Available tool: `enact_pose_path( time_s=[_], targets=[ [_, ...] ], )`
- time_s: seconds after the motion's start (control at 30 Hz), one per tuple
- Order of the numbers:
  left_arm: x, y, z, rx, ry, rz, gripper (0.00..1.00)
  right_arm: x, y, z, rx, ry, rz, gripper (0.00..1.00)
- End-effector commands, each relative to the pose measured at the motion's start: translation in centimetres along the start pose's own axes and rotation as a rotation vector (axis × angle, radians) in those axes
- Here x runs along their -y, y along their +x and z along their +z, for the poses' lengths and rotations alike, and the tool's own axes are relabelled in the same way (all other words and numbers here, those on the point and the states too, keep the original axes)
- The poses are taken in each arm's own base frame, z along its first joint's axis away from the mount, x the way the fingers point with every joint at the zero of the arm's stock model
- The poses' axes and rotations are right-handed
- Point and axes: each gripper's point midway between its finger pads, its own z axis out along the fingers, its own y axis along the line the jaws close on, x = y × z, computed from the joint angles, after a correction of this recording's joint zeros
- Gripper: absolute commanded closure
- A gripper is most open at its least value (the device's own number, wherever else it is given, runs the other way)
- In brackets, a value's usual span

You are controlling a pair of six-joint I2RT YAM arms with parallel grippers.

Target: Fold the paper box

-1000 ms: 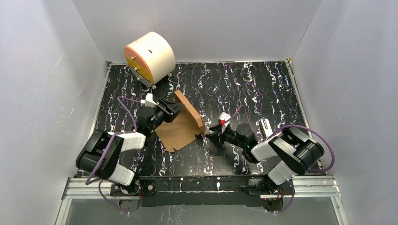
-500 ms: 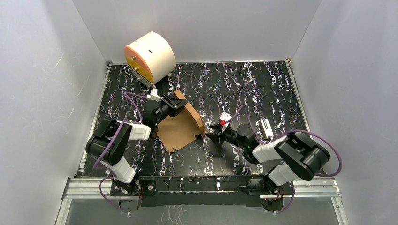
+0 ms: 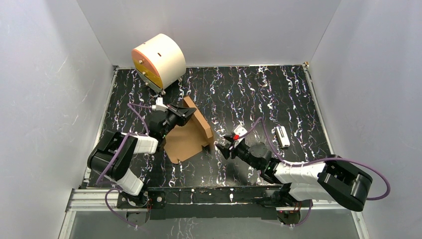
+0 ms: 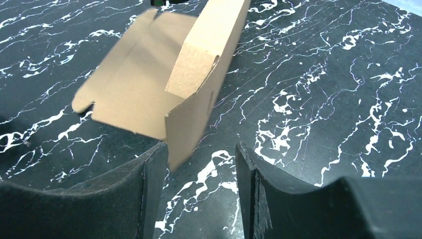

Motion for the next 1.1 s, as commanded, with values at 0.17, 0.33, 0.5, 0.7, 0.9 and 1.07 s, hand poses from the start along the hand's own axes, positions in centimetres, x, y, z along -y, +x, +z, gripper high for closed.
enact_pose_path(
  time_s=[0.17, 0.33, 0.5, 0.7, 0.9, 1.07],
  targets=[
    [2.8, -0.4, -1.2, 0.066, 0.073, 0.015, 0.99, -0.9, -1.7, 0.3, 0.066, 0.049, 0.047, 0.37],
    [1.9, -0.2, -1.8, 0.102, 0.048, -0.002, 1.0, -1.2, -2.0, 1.6, 0.091, 0.067, 0.061, 0.36],
    [1.3, -0.8, -2.7, 0.177, 0.03, -0.021, 0.99, -1.0, -2.8, 2.7, 0.127, 0.099, 0.054, 0.37],
    [1.0, -1.6, -3.8, 0.242, 0.024, -0.041, 0.99, -1.3, -2.2, 3.4, 0.109, 0.098, 0.06, 0.37],
    [1.2, -1.1, -4.2, 0.23, 0.032, -0.049, 0.99, -0.2, -1.8, 4.5, 0.101, 0.167, 0.016, 0.41],
    [1.0, -0.7, -4.6, 0.229, 0.029, -0.055, 0.99, -0.3, -1.7, 5.6, 0.127, 0.166, -0.037, 0.46]
  ],
)
